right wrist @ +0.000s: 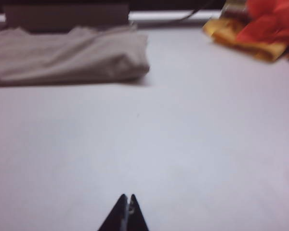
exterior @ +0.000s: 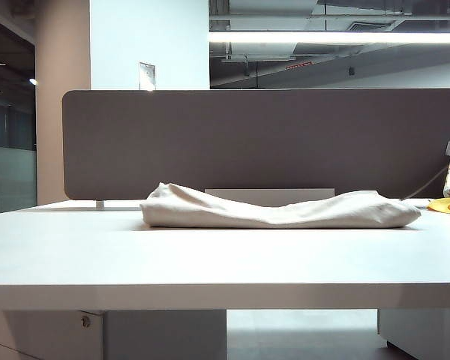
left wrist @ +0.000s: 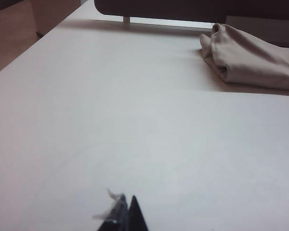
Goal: Fold the bottom side of the T-shirt horizontally towards the center, about one-third of the way, then fold the sleeve back towards the center, creating a straight line along the edge of the T-shirt, and finally fold the bottom of the T-shirt up towards the top, creating a neat rectangle.
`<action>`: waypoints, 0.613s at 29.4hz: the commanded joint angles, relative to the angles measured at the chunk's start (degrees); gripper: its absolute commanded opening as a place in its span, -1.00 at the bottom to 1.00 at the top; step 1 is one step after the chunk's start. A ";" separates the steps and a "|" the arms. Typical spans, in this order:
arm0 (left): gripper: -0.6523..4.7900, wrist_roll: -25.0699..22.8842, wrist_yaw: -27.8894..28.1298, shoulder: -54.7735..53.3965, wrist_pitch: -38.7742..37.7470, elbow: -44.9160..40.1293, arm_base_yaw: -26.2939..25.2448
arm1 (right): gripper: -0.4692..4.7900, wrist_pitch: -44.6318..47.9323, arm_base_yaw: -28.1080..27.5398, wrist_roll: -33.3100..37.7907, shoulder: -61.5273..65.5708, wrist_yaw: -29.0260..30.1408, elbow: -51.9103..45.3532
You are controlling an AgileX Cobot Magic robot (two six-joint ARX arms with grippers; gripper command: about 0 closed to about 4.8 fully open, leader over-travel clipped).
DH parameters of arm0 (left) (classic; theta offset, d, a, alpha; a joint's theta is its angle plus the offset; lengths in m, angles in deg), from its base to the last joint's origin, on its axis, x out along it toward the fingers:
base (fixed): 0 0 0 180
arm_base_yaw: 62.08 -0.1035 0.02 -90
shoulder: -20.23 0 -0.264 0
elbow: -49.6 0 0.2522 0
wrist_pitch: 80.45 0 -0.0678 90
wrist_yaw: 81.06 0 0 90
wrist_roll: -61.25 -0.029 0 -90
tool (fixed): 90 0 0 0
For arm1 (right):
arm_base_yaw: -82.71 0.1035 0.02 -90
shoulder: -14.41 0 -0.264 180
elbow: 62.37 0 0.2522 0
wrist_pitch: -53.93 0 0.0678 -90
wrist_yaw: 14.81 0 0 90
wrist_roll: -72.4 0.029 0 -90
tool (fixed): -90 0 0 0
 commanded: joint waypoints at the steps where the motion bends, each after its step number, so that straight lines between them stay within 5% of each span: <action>1: -0.78 -0.22 -0.33 -0.02 0.09 -0.24 -0.04 | -0.84 -0.24 0.35 -2.01 -2.60 0.11 -0.26; 18: -0.78 -0.22 -0.33 -0.02 0.07 -0.24 -0.04 | -0.84 -11.67 0.15 -3.89 -13.84 0.61 -0.26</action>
